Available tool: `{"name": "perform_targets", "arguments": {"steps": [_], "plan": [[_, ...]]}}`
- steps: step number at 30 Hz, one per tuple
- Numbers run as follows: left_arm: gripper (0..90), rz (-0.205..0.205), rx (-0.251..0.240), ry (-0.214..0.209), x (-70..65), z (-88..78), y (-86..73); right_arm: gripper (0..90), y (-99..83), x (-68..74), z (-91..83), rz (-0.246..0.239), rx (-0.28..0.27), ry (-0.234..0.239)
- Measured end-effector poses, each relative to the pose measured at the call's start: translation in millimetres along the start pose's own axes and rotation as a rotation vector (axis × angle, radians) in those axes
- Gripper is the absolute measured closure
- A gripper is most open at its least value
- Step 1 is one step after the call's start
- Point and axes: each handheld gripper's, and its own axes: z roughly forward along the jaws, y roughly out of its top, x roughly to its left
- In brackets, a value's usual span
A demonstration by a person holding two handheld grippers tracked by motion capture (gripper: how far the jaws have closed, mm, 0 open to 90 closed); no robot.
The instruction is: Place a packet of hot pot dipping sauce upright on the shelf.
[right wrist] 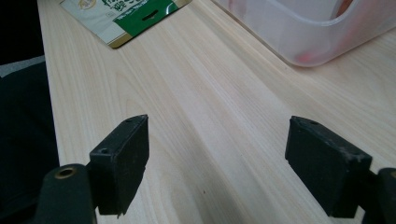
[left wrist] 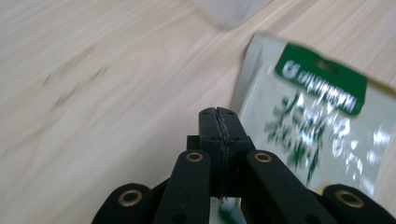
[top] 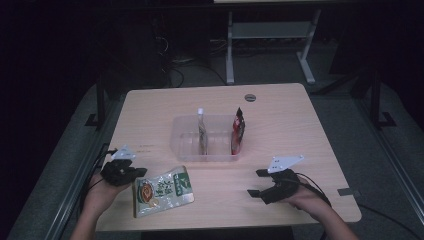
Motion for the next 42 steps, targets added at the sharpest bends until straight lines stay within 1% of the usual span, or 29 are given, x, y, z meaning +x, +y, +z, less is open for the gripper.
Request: {"name": "perform_targets", "arguments": {"steps": [1, 4, 6, 8, 11, 13, 14, 15, 18, 19, 20, 21, 23, 24, 25, 30, 33, 35, 39, 41, 42], "plan": [[89.6, -0.019, 0.005, 0.01, 1.0, -3.6, -7.6, 21.1, 0.1, 0.3, 0.0, -0.004, -0.002, 0.001], [89.6, -0.048, 0.032, 0.034, 4.0, -9.2, -26.8, 21.1, 0.1, 0.2, 0.5, -0.006, 0.0, 0.0], [89.6, -0.068, 0.054, 0.027, 6.5, -8.9, -37.5, 21.1, 0.2, -0.9, 1.0, 0.001, 0.003, 0.0], [89.6, -0.073, 0.069, 0.015, 7.5, -6.4, -39.9, 21.1, 0.5, -1.7, 1.0, -0.002, 0.007, -0.003], [89.6, -0.059, 0.095, -0.007, 7.0, 1.4, -39.0, 21.1, 0.6, -2.0, 0.6, -0.001, 0.006, -0.005], [89.6, -0.039, 0.125, -0.026, 5.4, 6.1, -38.3, 21.1, 0.1, -2.4, -0.1, -0.003, 0.004, -0.005], [89.6, -0.036, 0.119, -0.035, 4.8, 7.5, -37.8, 21.1, -0.2, -2.9, -0.2, 0.001, 0.001, -0.005], [89.6, -0.039, 0.117, -0.042, 4.2, 7.9, -36.9, 21.2, -0.5, -3.4, -0.5, 0.004, 0.003, -0.006], [89.6, -0.025, 0.108, -0.061, 1.6, 12.0, -34.0, 21.2, -0.8, -5.1, -0.5, 0.005, 0.003, -0.01], [89.7, -0.027, 0.104, -0.069, 0.0, 13.4, -32.5, 21.1, -0.8, -5.2, -0.4, 0.005, 0.004, -0.01], [89.6, -0.021, 0.095, -0.079, -2.0, 15.8, -31.4, 21.1, -0.7, -5.2, -0.4, 0.004, 0.005, -0.01], [89.7, -0.017, 0.096, -0.085, -3.9, 17.0, -30.4, 21.1, -0.7, -5.0, -0.3, 0.004, 0.005, -0.011], [89.7, -0.003, 0.095, -0.111, -9.5, 20.1, -27.4, 21.2, -0.6, -4.9, -0.1, 0.004, 0.006, -0.009], [89.7, 0.015, 0.094, -0.121, -13.7, 22.1, -25.3, 21.1, -0.6, -4.8, -0.1, 0.004, 0.006, -0.01], [89.7, 0.021, 0.095, -0.126, -16.6, 23.3, -23.8, 21.1, -0.6, -4.9, 0.1, 0.004, 0.006, -0.01], [89.6, 0.081, 0.104, -0.149, -35.1, 32.8, -11.4, 21.1, -0.6, -5.2, 0.5, 0.006, 0.007, -0.008], [89.6, 0.124, 0.112, -0.15, -44.5, 37.2, -3.5, 21.1, -0.7, -5.1, 0.6, 0.005, 0.008, -0.007], [89.6, 0.147, 0.111, -0.159, -49.0, 38.1, 1.1, 21.1, -0.7, -5.1, 0.5, 0.006, 0.008, -0.008], [89.0, 0.159, 0.059, -0.172, -52.8, 32.9, 14.5, 21.1, -0.8, -5.3, 0.3, 0.008, 0.007, -0.008], [87.0, 0.164, 0.027, -0.168, -54.4, 32.5, 22.1, 21.1, -0.7, -5.3, 0.3, 0.01, 0.007, -0.007], [85.0, 0.171, 0.022, -0.165, -54.8, 33.2, 26.2, 21.1, -0.6, -5.3, 0.3, 0.01, 0.005, -0.005]]}}
